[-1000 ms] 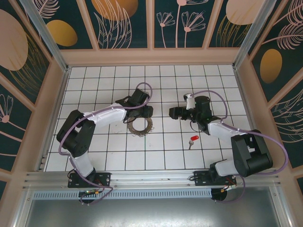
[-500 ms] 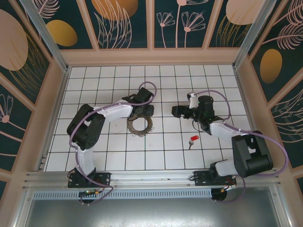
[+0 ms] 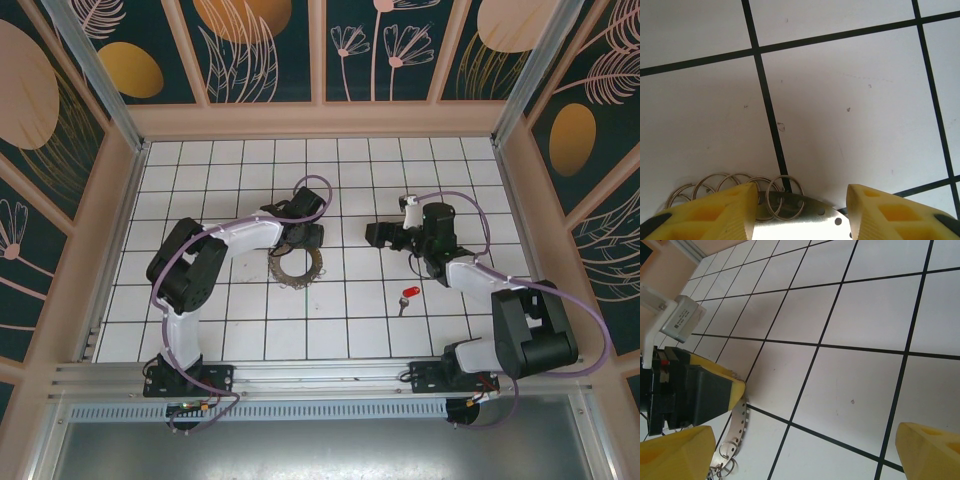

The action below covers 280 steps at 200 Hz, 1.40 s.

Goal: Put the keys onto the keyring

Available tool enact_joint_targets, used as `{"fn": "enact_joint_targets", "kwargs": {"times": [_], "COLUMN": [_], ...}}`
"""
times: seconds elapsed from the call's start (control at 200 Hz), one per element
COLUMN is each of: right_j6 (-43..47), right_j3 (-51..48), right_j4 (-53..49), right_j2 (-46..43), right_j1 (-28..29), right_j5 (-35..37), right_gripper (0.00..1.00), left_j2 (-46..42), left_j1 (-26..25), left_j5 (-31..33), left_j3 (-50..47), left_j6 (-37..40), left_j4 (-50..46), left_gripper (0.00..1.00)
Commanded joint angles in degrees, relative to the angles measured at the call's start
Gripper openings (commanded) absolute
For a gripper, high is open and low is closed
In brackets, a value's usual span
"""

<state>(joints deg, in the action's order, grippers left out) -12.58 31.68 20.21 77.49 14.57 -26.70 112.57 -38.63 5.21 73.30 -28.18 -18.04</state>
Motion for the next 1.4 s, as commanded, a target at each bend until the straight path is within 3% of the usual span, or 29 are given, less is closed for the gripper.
{"fn": "enact_joint_targets", "kwargs": {"times": [0.0, 0.666, 1.001, 1.396], "right_j6": [-0.5, -0.7, -0.8, -0.8], "right_j3": [-0.9, -1.9, -2.2, -2.2], "right_j4": [1.6, 2.5, 2.9, 3.1], "right_j2": [-1.7, -2.6, -2.8, -2.9], "right_j1": [-0.5, -1.3, -1.9, -2.1], "right_j5": [-0.5, 0.1, 0.2, 0.5], "right_gripper": [0.93, 0.93, 0.93, 0.93], "left_j2": [1.1, 1.8, 1.5, -0.6], "left_j1": [0.1, -0.6, -0.8, -1.5], "left_j5": [0.6, -3.3, -3.4, -5.6], "left_j3": [0.5, -0.4, -0.4, -1.5], "left_j6": [-0.9, -2.4, -2.2, -2.5], "left_j4": [-1.3, 1.3, 0.9, 1.0], "left_gripper": [0.49, 0.41, 0.26, 0.26]}}
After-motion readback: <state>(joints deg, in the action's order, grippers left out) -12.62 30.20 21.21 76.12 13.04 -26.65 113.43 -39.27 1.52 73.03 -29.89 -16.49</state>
